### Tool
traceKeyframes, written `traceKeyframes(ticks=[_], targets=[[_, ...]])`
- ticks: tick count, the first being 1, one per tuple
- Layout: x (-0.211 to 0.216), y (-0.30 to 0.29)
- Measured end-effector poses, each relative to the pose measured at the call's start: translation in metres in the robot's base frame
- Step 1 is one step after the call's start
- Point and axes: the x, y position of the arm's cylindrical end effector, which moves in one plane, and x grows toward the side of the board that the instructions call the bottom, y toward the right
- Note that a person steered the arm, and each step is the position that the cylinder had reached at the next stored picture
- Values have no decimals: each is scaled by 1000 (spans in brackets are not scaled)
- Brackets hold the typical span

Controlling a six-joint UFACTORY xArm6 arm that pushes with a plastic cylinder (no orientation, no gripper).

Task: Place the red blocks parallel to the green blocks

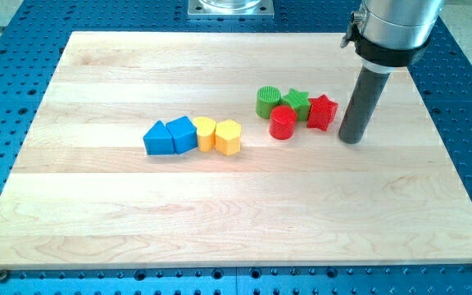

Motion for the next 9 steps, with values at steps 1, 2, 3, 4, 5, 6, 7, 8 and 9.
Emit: traceKeyframes(ticks=[1, 2, 3, 4, 5, 6, 7, 8, 9], targets=[[-7, -22], [-13, -46], [-15, -61], [-15, -70], [-15, -71], [-14, -58], [1, -53], [20, -60], [28, -111]])
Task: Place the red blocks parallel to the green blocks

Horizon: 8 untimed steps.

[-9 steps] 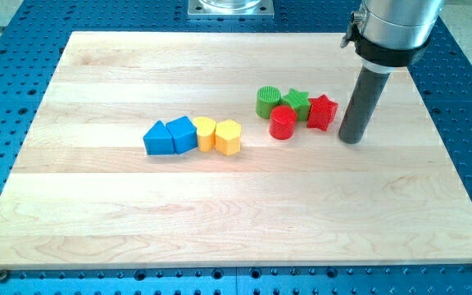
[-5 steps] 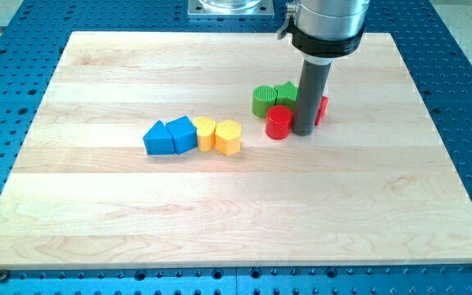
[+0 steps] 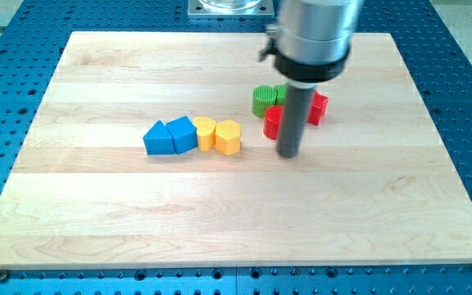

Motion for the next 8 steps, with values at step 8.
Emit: traceKeyframes(ticks=[8], targets=[[-118, -21]])
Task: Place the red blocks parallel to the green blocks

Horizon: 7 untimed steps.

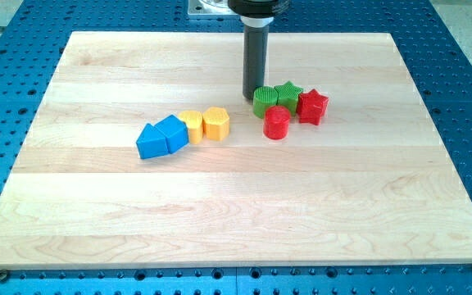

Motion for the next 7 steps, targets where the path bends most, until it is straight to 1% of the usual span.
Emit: traceKeyframes(ticks=[1, 2, 4, 6, 7], targets=[[0, -7], [10, -13], [43, -13], [47, 8], [47, -1]])
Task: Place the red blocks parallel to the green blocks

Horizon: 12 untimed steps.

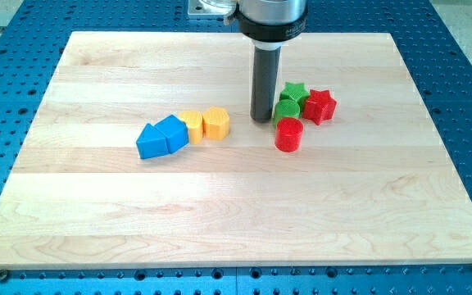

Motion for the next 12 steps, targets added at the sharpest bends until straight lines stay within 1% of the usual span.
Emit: traceKeyframes(ticks=[1, 2, 3, 5, 6, 7, 8, 9, 10, 12], targets=[[5, -15], [39, -11], [61, 17], [61, 46], [64, 51], [93, 60], [97, 77], [97, 106], [77, 109], [74, 106]])
